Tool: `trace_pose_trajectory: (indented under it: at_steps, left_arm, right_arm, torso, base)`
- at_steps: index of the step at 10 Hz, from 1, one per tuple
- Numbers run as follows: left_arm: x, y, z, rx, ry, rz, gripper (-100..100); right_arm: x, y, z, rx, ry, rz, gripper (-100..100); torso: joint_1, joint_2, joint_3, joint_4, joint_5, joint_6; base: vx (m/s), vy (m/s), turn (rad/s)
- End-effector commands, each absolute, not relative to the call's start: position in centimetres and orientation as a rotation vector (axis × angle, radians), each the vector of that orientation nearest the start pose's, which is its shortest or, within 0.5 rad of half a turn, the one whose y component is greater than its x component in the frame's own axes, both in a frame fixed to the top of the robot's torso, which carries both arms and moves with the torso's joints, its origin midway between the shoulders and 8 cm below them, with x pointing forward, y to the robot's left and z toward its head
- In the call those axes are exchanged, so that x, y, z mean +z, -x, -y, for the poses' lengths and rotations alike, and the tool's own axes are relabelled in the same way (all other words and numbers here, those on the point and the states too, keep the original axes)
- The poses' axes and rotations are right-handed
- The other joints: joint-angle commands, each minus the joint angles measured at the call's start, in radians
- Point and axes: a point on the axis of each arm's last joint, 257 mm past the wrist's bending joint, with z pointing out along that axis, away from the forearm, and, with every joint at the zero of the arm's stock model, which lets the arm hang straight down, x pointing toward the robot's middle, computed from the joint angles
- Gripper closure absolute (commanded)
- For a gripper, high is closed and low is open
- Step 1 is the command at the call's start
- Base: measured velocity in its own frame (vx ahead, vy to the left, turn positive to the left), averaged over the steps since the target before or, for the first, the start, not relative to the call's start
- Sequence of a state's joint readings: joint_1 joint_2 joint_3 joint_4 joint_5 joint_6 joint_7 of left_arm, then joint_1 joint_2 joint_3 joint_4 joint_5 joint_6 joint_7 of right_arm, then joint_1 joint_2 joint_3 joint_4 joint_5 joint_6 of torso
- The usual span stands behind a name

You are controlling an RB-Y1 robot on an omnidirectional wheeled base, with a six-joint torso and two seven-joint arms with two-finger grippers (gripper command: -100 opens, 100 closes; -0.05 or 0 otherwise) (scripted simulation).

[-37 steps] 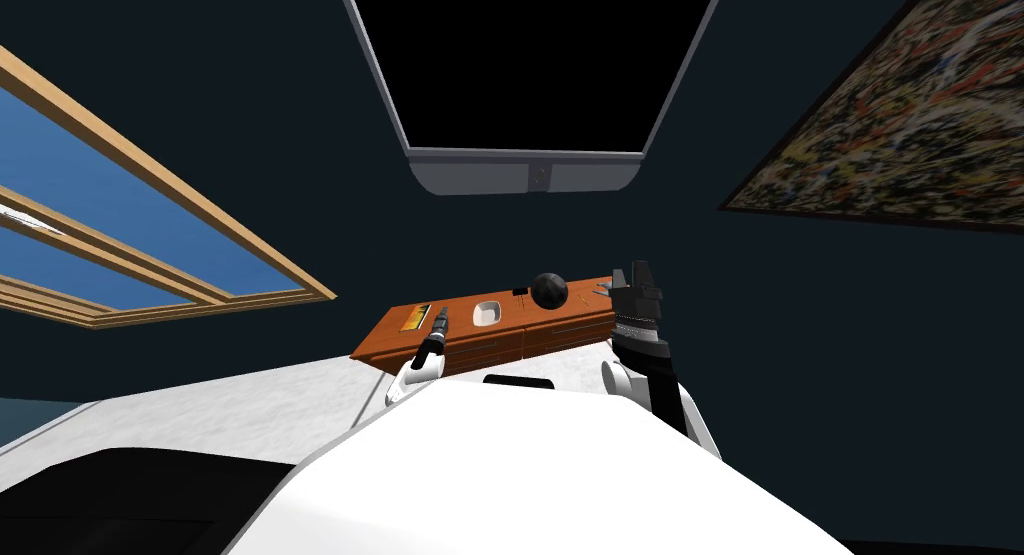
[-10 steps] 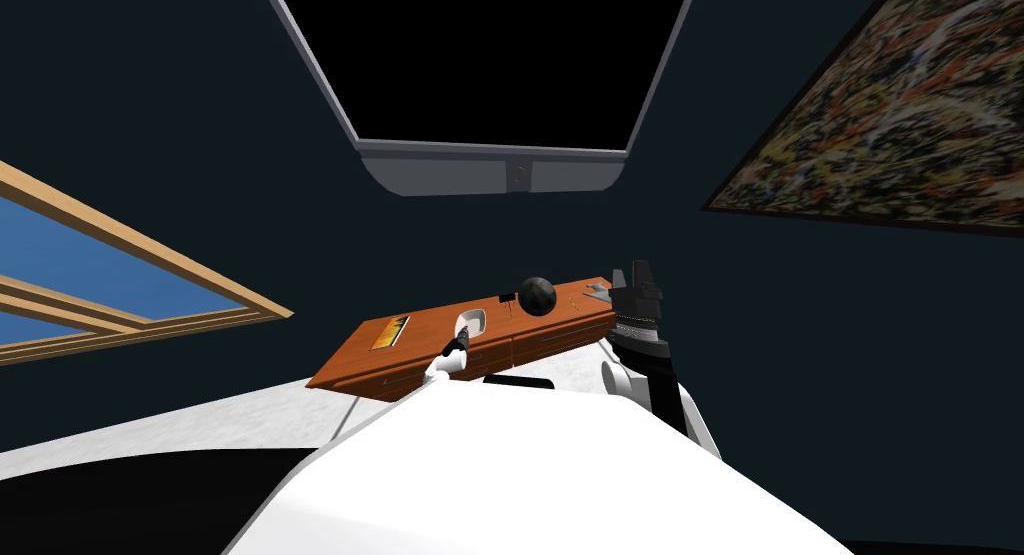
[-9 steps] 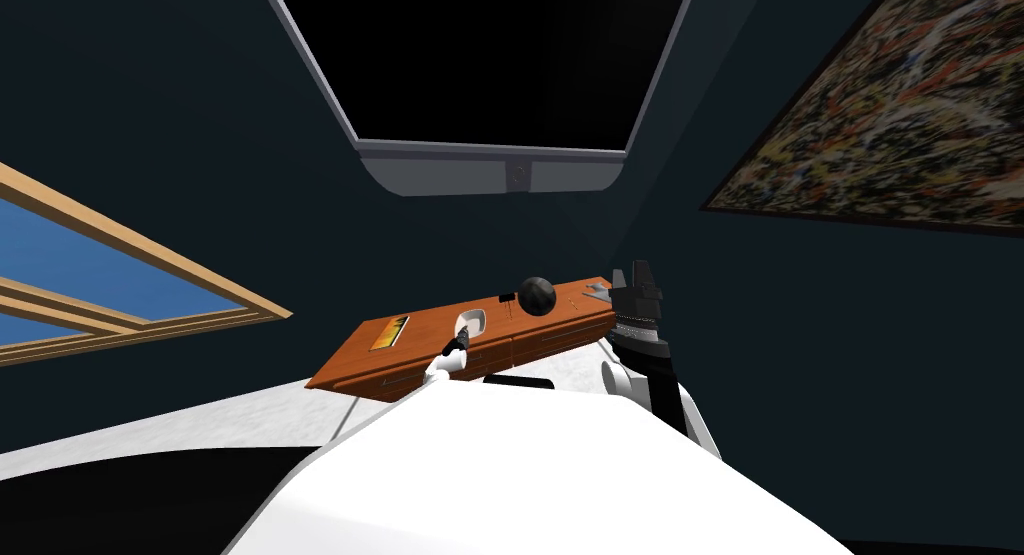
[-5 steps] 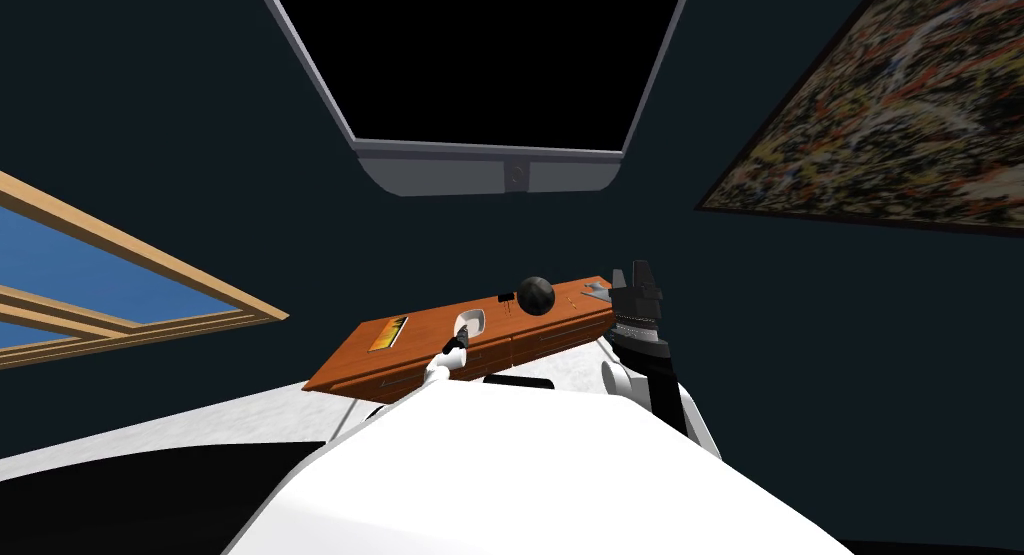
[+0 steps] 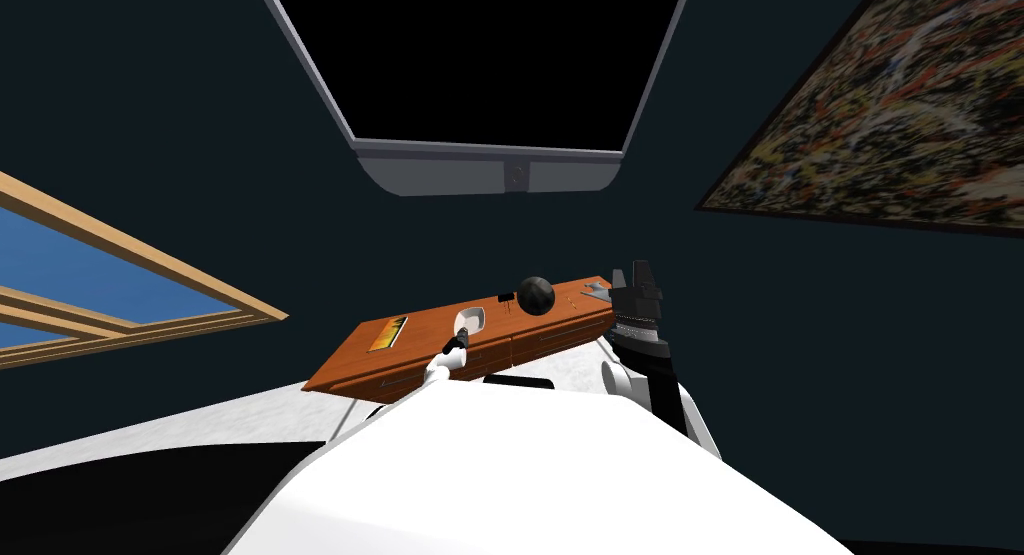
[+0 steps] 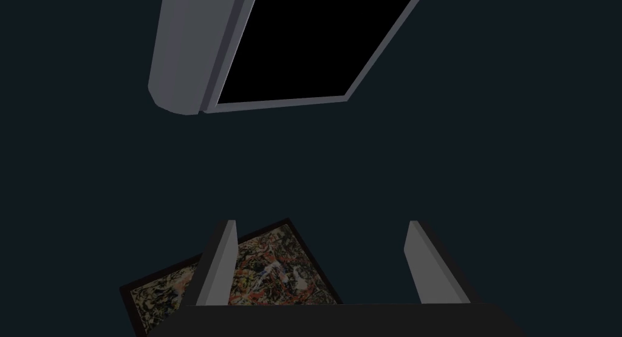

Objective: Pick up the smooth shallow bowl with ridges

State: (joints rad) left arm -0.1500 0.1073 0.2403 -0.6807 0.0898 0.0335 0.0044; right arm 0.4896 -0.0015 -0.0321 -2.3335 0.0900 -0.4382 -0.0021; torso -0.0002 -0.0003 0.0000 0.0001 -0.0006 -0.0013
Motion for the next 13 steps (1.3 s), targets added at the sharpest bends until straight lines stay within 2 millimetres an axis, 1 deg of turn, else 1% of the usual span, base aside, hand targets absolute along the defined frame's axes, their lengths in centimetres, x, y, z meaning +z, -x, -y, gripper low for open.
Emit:
trace_pose_trajectory:
  at_steps: [1,2,3,11,12,13]
  left_arm:
    - [-55.6,-41.5,-35.2,-0.630,1.922,-1.471,100]
    - [-55.6,-41.4,-35.2,-0.630,1.922,-1.472,0]
    - [-55.6,-41.0,-34.8,-0.629,1.921,-1.480,100]
    - [-54.5,-39.4,-33.4,-0.634,1.912,-1.506,100]
    - [-54.6,-39.5,-33.5,-0.634,1.912,-1.503,100]
    - [-54.6,-39.4,-33.5,-0.633,1.913,-1.505,0]
  right_arm:
    - [4.0,-34.4,27.8,1.215,-0.599,-0.660,0]
    - [4.0,-34.4,27.8,1.215,-0.599,-0.660,0]
    - [4.0,-34.4,27.8,1.215,-0.599,-0.660,0]
    - [4.0,-34.4,27.8,1.215,-0.599,-0.660,0]
    - [4.0,-34.4,27.8,1.215,-0.599,-0.660,0]
    - [4.0,-34.4,27.8,1.215,-0.599,-0.660,0]
  torso:
    - [0.000,0.000,0.000,0.000,0.000,0.000]
    - [0.000,0.000,0.000,0.000,0.000,0.000]
    - [0.000,0.000,0.000,0.000,0.000,0.000]
    - [-0.001,0.002,0.002,0.002,-0.001,0.000]
    - [-0.001,0.002,0.002,0.002,-0.001,0.000]
    - [-0.001,0.002,0.002,0.002,-0.001,0.000]
  base:
    - [0.000,0.000,0.000]
    - [0.000,0.000,0.000]
    - [0.008,0.001,0.049]
    - [0.009,0.001,0.031]
    - [0.000,0.000,0.000]
    - [0.000,0.000,0.000]
